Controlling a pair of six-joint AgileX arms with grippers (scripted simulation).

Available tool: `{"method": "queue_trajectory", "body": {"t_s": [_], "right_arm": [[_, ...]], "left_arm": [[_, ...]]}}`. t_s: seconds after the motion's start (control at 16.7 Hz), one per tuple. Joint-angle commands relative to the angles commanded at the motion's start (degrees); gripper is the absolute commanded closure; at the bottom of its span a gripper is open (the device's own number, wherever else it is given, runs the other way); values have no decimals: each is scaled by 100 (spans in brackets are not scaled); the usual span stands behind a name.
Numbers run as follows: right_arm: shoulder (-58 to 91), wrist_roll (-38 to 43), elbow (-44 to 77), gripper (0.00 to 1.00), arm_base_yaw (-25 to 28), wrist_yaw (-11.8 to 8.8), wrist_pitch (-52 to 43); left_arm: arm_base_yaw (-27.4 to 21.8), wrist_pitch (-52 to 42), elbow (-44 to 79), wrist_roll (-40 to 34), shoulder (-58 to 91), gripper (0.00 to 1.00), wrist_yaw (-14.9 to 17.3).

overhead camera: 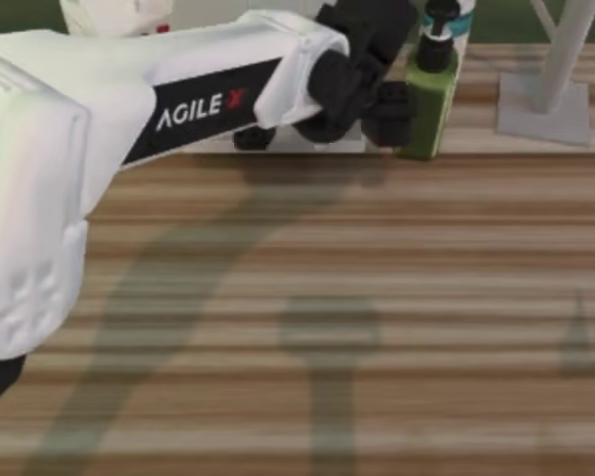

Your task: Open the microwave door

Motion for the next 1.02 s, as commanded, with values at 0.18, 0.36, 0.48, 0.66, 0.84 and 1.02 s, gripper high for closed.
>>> {"method": "queue_trajectory", "body": {"t_s": [0.18,0.36,0.48,0.66,0.84,1.02], "right_arm": [[0,0,0,0,0,0,0],[0,0,0,0,0,0,0],[0,0,0,0,0,0,0],[0,0,0,0,0,0,0],[0,0,0,0,0,0,0],[0,0,0,0,0,0,0]], "left_arm": [[60,118,69,54,137,0,37],[60,118,69,54,137,8,37],[60,118,69,54,137,23,37],[60,118,69,54,137,45,37],[60,118,69,54,137,68,37],[60,118,69,54,137,90,37]]}}
